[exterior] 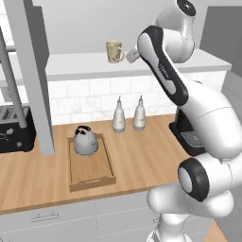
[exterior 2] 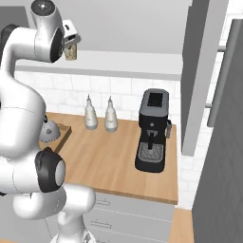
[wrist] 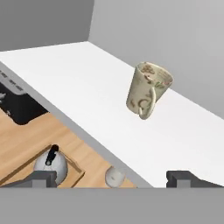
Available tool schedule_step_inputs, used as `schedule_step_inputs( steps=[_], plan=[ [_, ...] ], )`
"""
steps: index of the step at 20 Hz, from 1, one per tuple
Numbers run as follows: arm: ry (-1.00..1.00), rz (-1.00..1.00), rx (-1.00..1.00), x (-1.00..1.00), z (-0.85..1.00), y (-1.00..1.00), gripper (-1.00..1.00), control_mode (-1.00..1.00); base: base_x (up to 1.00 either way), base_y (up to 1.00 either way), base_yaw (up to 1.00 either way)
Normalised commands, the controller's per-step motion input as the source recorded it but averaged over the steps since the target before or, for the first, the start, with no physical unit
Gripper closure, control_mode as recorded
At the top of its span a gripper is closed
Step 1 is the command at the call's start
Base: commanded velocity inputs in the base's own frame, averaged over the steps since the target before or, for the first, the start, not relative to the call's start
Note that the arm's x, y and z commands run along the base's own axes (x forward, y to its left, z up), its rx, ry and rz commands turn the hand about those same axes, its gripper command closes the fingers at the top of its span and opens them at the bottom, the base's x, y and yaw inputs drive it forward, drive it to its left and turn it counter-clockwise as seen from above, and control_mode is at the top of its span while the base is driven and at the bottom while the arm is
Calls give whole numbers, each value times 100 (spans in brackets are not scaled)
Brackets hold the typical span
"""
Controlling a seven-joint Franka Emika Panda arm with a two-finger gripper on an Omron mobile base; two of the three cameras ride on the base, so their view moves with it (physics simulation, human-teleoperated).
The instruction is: Pick the kettle from the counter and place it on the tray. Then pick the mug from the cabinet and place it on the tray. Then close the cabinet doors.
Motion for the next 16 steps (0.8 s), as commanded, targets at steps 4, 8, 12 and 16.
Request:
schedule_step_inputs(
  steps=[4,8,12,16],
  plan=[
    [-6,-8,5,39,-31,10,-100,-100,0,0,0],
    [-2,-1,5,52,-41,15,-100,-100,0,0,0],
    [-1,0,7,58,-7,1,-100,-100,0,0,0],
    [-1,0,6,45,0,0,-100,-100,0,0,0]
  ],
)
